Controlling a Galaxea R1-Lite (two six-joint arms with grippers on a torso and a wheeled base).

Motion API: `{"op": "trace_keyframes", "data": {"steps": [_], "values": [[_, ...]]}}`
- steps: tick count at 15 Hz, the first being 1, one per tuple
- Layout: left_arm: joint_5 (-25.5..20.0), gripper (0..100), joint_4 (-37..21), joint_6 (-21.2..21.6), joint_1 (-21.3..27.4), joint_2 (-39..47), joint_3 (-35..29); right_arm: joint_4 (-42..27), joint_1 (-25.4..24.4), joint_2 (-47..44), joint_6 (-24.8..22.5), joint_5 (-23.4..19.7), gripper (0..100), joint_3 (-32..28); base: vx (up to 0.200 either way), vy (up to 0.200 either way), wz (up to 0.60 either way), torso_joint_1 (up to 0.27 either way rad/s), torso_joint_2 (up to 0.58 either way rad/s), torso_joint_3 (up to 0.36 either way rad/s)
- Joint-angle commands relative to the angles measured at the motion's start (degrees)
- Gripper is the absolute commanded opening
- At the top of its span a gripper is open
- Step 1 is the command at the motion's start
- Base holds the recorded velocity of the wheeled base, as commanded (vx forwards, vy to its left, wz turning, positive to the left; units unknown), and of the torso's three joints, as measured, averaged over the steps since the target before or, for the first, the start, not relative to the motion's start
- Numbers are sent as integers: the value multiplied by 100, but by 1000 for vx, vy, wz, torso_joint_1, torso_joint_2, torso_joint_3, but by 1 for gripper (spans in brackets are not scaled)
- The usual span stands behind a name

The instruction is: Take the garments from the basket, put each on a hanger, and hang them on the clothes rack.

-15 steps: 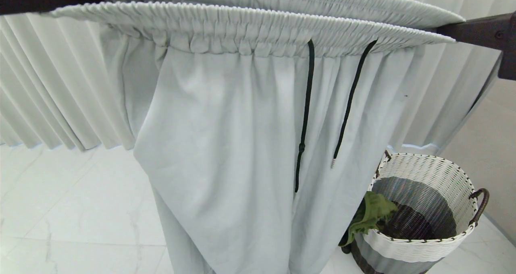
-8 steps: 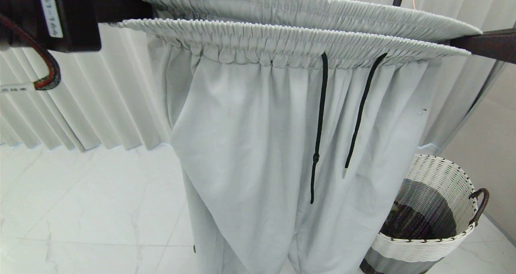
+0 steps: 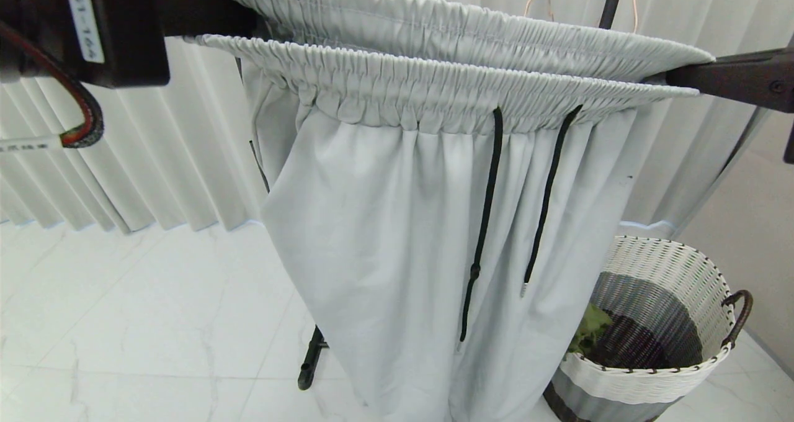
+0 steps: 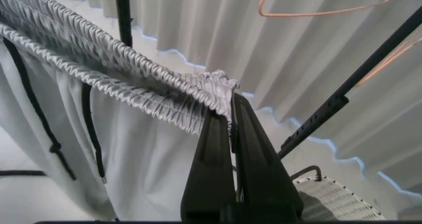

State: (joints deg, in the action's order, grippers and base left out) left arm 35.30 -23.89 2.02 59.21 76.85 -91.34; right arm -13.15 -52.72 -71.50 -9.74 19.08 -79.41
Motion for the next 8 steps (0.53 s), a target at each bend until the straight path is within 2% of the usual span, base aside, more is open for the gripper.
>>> {"op": "trace_keyframes", "data": {"steps": [1, 6, 7, 8], "values": [[-6, 0, -1, 9, 3, 14, 11, -3, -1, -5, 7, -1, 0, 22, 0, 0, 0, 0, 0, 0], [-6, 0, -1, 9, 3, 5, 20, -21, -1, -5, 25, -9, 0, 22, 0, 0, 0, 0, 0, 0], [-6, 0, -1, 9, 12, -3, 11, -21, -1, -5, 34, -1, 100, 31, 0, 0, 0, 0, 0, 0], [-6, 0, -1, 9, 12, -3, 20, -21, -10, 4, 34, -9, 100, 48, 0, 0, 0, 0, 0, 0]]}}
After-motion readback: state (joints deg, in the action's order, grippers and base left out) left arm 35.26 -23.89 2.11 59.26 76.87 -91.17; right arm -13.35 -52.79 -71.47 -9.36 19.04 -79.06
